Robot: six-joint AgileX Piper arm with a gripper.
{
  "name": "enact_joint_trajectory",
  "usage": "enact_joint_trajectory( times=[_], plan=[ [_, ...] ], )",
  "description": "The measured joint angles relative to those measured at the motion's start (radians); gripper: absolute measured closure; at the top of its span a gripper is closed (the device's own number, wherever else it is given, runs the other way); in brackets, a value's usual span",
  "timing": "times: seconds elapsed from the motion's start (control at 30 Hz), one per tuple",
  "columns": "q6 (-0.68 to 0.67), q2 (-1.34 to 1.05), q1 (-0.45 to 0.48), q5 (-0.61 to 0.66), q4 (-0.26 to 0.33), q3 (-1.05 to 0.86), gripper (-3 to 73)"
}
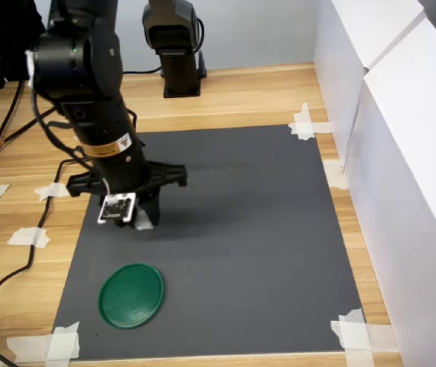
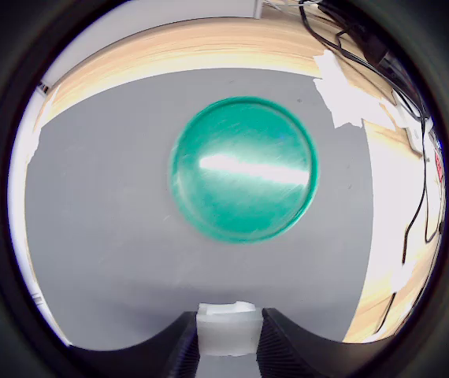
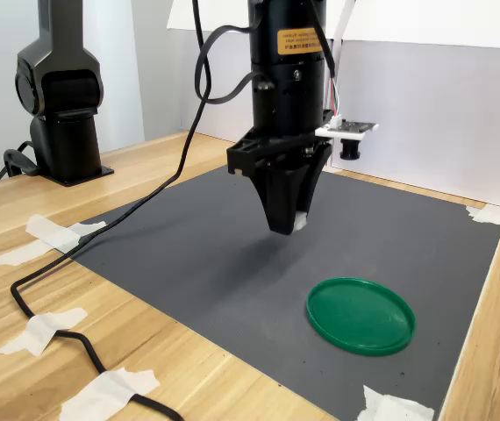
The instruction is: Grasp a white terminal and put it on the green lid.
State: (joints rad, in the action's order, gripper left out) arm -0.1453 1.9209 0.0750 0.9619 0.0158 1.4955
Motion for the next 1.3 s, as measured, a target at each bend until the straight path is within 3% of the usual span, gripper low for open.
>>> enact_joint_trajectory(
  times=[0.43,0.87,1.17,1.3],
  plan=[
    [-0.020,0.190,0.011,-0.002,-0.016,0.252,41.7],
    [-0.085,0.243,0.011,-0.008,0.001,0.280,40.7],
    [-0.090,0.244,0.011,-0.008,0.022,0.280,14.0],
    [-0.093,0.240,0.011,-0.010,0.022,0.280,10.3]
  ],
)
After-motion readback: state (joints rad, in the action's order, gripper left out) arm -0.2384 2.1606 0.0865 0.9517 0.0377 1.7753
